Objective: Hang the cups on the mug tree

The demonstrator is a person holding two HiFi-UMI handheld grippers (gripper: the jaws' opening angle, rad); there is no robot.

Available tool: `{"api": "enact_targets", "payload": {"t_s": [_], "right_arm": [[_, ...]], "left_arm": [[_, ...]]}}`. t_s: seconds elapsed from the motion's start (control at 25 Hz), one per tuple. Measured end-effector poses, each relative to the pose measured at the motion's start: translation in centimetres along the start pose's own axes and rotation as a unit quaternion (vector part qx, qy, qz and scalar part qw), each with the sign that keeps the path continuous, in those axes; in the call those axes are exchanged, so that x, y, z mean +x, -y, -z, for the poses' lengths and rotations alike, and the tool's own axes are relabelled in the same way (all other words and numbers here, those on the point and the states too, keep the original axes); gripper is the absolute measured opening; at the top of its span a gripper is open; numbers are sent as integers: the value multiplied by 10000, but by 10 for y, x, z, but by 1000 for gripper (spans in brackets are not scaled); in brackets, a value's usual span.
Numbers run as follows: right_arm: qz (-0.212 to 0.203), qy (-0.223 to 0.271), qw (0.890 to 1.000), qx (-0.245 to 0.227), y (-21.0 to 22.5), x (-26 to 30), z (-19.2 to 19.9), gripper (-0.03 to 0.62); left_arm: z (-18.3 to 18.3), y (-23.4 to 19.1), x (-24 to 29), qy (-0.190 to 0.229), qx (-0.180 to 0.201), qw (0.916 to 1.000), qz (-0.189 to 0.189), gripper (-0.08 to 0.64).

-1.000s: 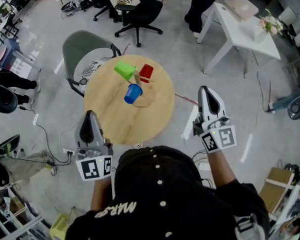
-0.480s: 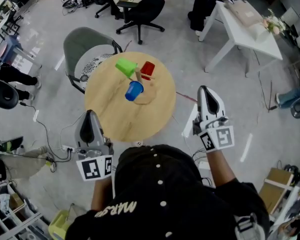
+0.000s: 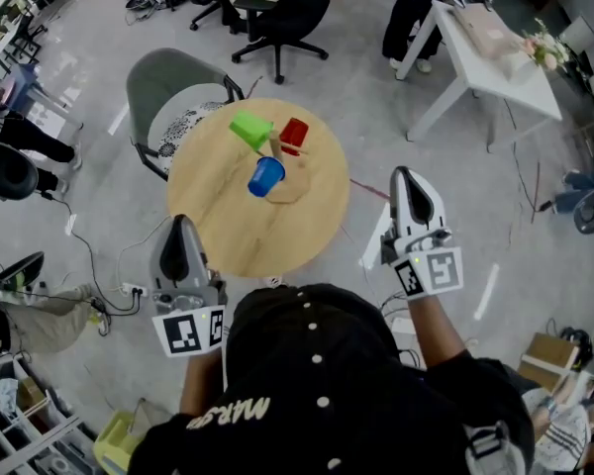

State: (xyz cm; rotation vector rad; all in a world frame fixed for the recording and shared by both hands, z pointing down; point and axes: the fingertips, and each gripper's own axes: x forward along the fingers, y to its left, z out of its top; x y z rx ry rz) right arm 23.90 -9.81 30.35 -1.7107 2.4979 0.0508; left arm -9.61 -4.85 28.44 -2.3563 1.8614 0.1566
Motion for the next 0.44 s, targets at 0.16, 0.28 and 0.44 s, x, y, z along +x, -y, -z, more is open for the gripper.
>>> {"api": "enact_targets", "payload": {"t_s": [0.16,0.28,0.44], "right_arm": [[-6,-8,10000,-6,-2,2,-1,0],[-21,-20,10000,-9,-2,4,1,0],[-27,-30,10000,-14,-3,7,4,0]], "left_arm": [[0,-1,0,-27,-20,10000,-11,-6],[0,-1,1,-20,-24,10000,-21,-6],[2,-4,3,-9,-15,10000,-14,-6]]}}
